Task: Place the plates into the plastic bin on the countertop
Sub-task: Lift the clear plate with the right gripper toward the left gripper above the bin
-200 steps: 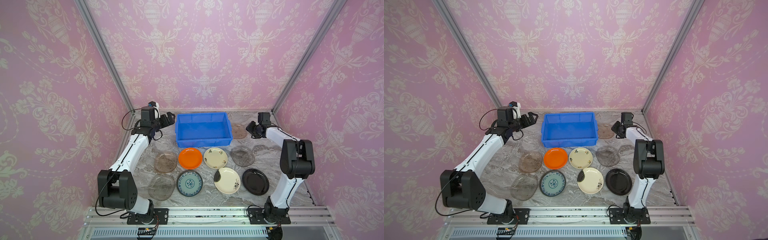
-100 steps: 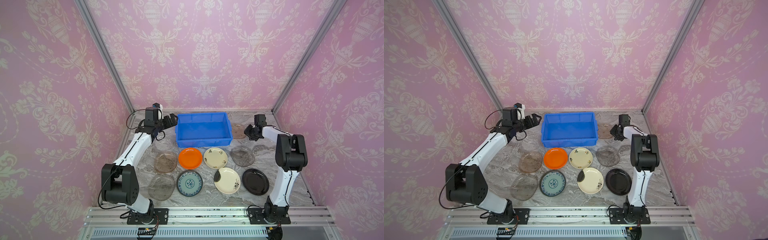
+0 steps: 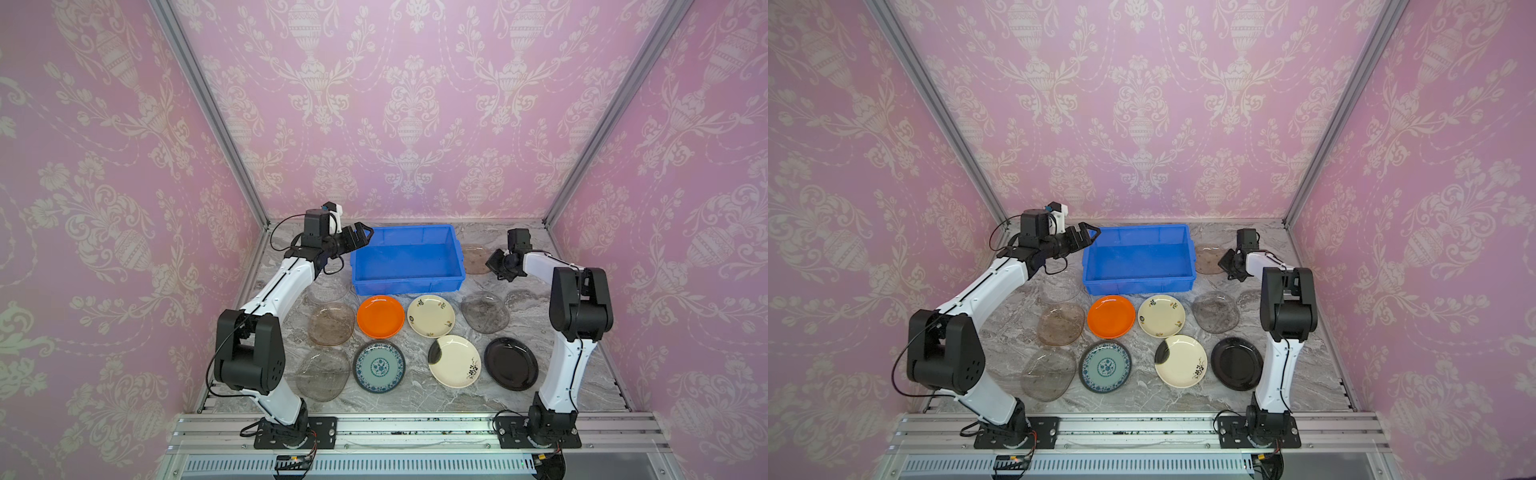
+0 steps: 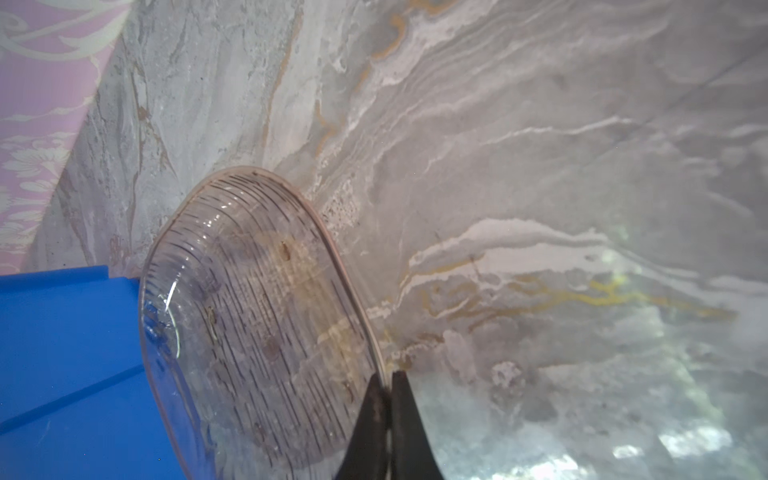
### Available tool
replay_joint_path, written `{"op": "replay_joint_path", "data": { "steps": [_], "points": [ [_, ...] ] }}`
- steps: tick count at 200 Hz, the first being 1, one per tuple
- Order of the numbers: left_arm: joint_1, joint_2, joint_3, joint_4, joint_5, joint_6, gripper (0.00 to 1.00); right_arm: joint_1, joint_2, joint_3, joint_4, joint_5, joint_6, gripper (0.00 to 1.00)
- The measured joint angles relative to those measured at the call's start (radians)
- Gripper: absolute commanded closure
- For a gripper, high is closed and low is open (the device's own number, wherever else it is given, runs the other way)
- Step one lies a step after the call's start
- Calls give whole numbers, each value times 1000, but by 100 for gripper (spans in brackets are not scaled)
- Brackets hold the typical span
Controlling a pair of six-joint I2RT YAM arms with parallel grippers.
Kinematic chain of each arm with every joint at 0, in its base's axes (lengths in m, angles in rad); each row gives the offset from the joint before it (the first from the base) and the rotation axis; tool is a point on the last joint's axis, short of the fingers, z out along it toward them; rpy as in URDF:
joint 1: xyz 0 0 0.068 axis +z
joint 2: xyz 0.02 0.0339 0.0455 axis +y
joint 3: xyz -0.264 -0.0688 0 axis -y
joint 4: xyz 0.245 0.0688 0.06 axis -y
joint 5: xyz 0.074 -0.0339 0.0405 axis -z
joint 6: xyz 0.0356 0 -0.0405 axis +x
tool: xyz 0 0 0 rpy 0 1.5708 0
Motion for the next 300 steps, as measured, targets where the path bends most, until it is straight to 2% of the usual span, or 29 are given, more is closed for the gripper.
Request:
{"op": "replay_joint_path", "data": {
  "steps": [40,73,93,119,138,161,180,195,258,300],
  "points": [
    [-5,11,26,2,3,0,4,1,-29,7,-50,101,-13,100],
    [-22,12,27,2,3,0,4,29,-139,8,-123,332,-70,100],
    [-32,21,29,2,3,0,4,91,-235,7,-135,504,-114,100],
    [-43,42,39,-2,3,0,4,224,-373,-5,-103,715,-195,100],
    [-51,50,50,-7,3,1,4,310,-447,-5,-70,806,-253,100],
    [-56,50,65,-13,3,1,5,357,-495,5,-55,863,-305,100],
    [-60,50,77,-13,3,2,5,376,-502,33,-61,866,-328,100],
    [-60,51,82,-13,4,3,5,384,-506,51,-64,825,-335,100],
    [-93,64,96,-26,29,13,7,388,-515,55,-75,495,-265,100],
    [-106,64,96,-48,29,31,14,404,-492,54,-64,312,-190,100]
  ]
}}
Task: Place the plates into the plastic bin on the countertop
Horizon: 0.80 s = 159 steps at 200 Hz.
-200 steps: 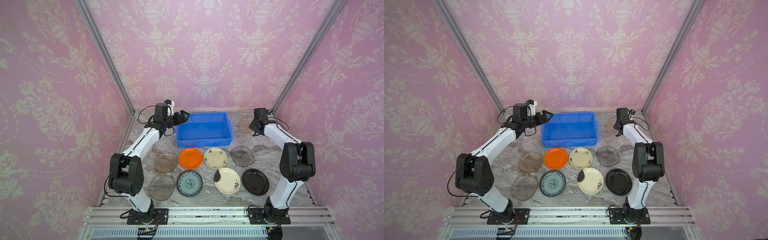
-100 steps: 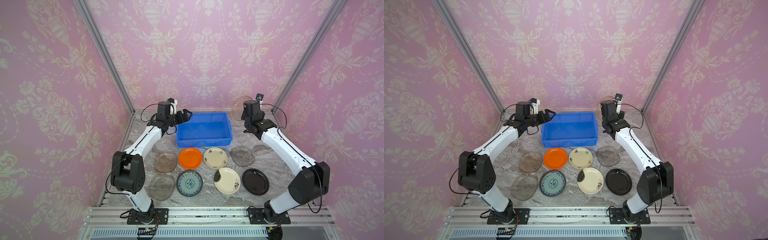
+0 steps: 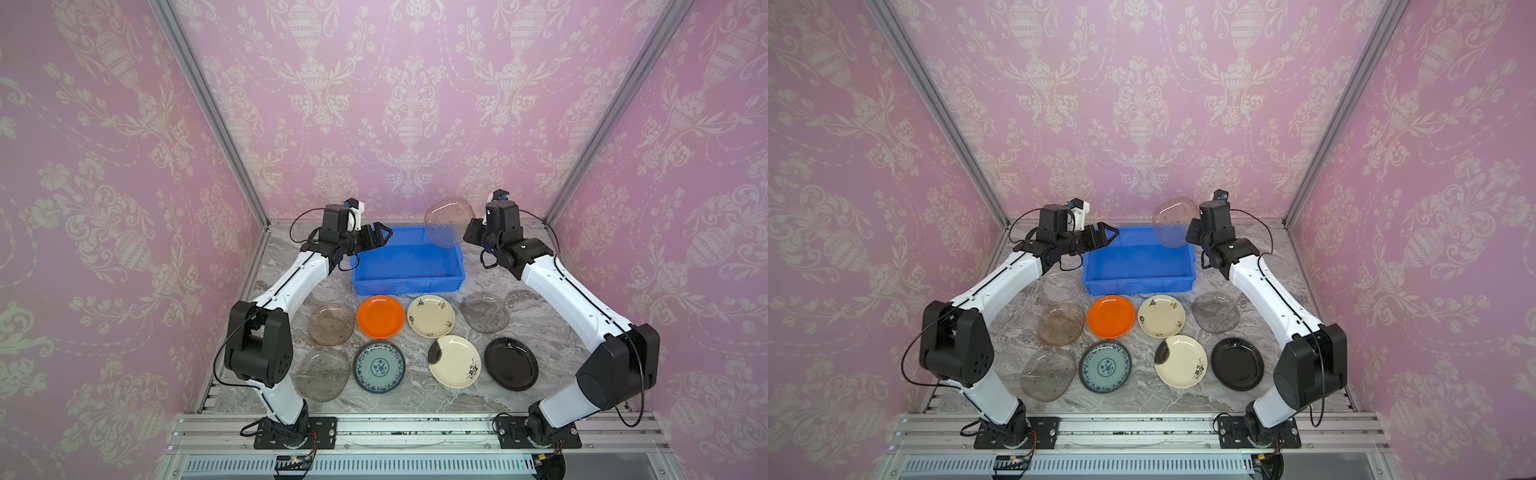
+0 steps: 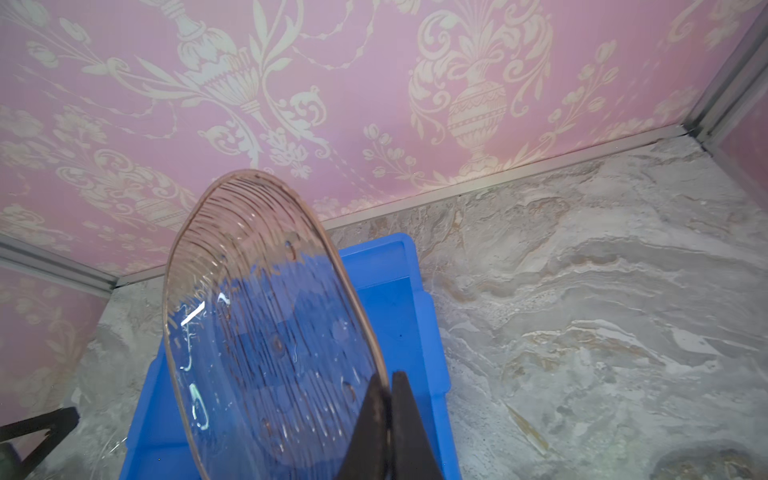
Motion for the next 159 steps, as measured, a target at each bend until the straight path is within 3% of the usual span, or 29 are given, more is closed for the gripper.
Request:
{"op": "replay_joint_path", "data": {
  "steps": [57,116,159],
  "points": [
    [-28,21,3,-9,-1,5,18,29,95,0,5,-121,78,100],
    [-60,93,31,-5,1,2,29,34,138,0,13,-185,154,100],
    [-70,160,79,-6,27,-8,46,47,140,-2,43,-214,192,100]
  ]
}}
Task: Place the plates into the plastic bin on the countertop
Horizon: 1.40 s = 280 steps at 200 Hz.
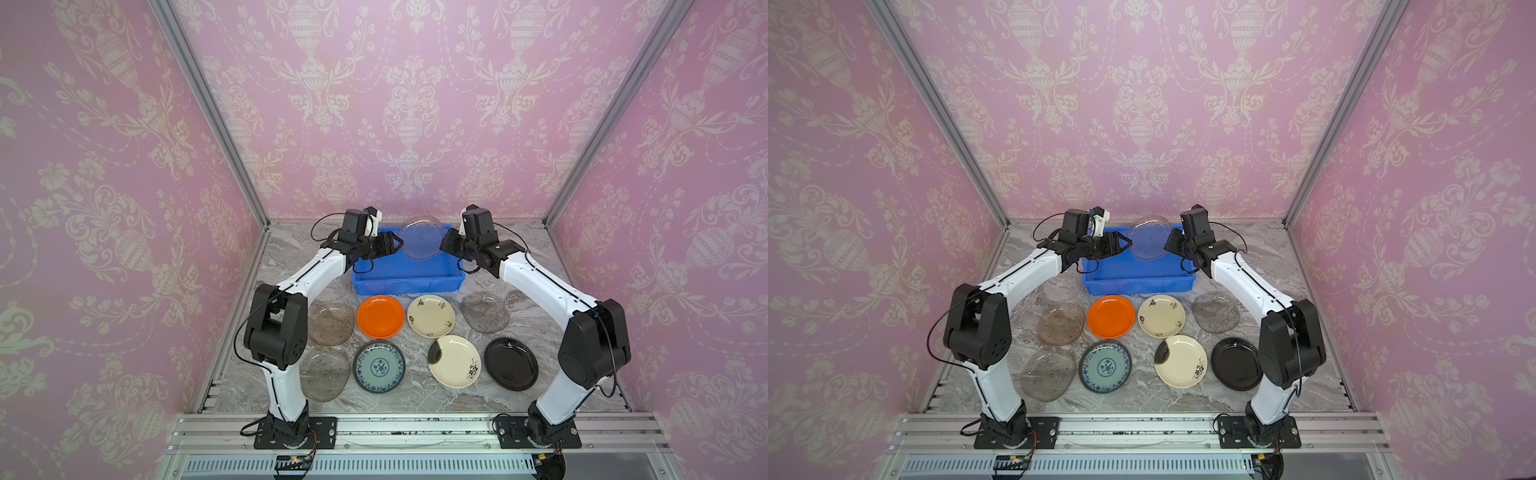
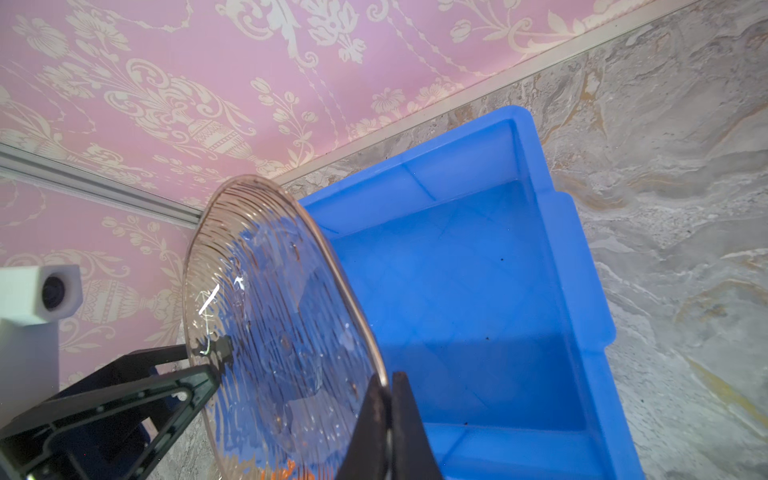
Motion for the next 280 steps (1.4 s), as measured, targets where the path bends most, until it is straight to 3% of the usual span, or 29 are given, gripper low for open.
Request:
{"op": "replay_joint_path", "data": {
  "steps": [16,36,48,59,79,108,145,200,280],
  "points": [
    [-1,6,14,-2,3,0,59,7,0,-5,11,-3,6,100],
    [-2,10,28,-3,6,0,67,10,1,-18,26,-12,18,100],
    [-2,16,37,-3,10,0,81,12,4,-23,32,-20,25,100],
    [-2,24,46,-3,14,-11,100,12,12,-23,39,-27,28,100],
    [0,48,71,-4,13,-30,100,14,32,-28,45,-26,32,100],
    [0,89,90,-26,5,-38,100,14,58,-28,29,-16,24,74],
    [-4,169,177,-96,-38,-33,100,-28,58,-34,-15,1,24,50],
    [-40,366,472,-274,-108,20,100,-174,-53,-104,-33,18,15,48],
    [-99,572,663,-416,-155,34,100,-182,-123,-155,-38,8,-6,49]
  ]
}}
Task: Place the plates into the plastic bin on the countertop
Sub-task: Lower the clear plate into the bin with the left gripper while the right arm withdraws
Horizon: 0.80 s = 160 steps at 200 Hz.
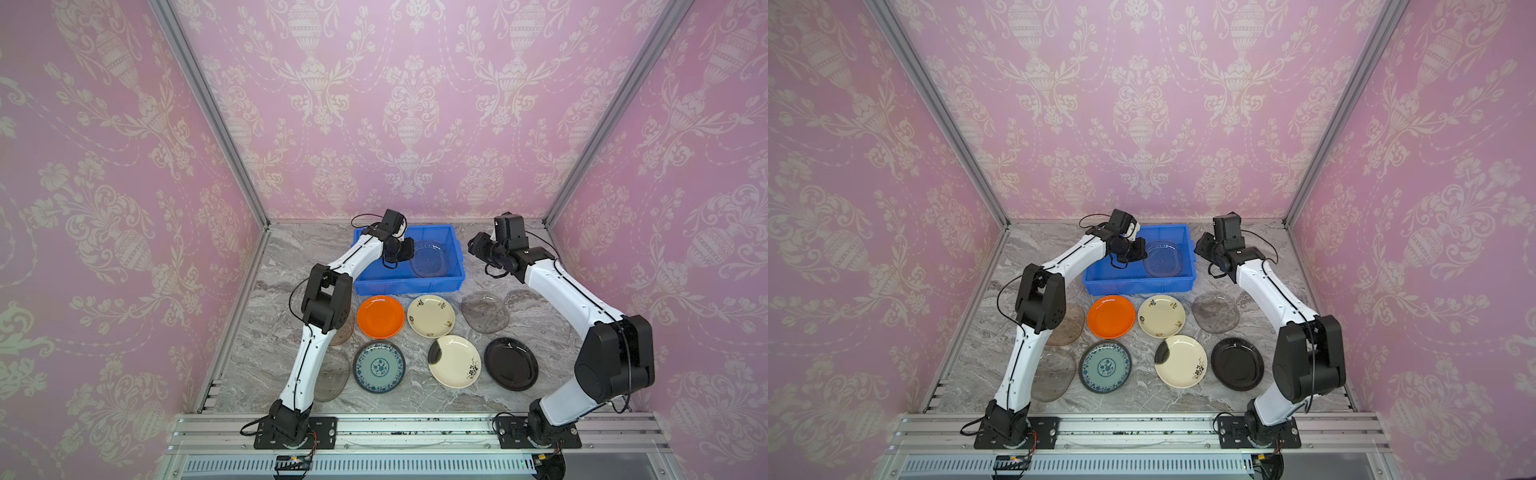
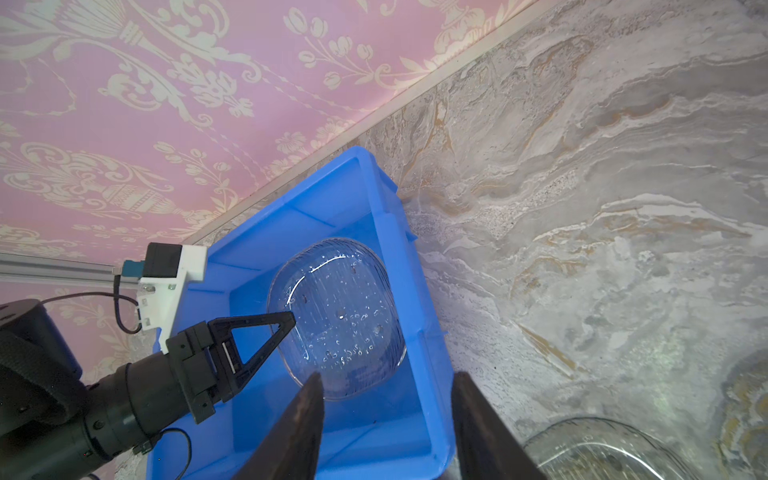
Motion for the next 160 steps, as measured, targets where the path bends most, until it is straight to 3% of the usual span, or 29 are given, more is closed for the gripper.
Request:
{"op": "replay_joint_path", "data": {
  "steps": [69,97,146,160],
  "points": [
    [1,132,203,-76,-4,13,100,0,0,-47,14,-55,0,49],
    [1,160,245,-90,-4,21,82,0,0,-62,15,-84,0,46],
    [1,164,257,-124,-5,37,76,6,-13,-69,13,-117,-4,46],
    [1,164,276,-133,-5,46,68,15,-29,-70,6,-122,-14,49]
  ]
}}
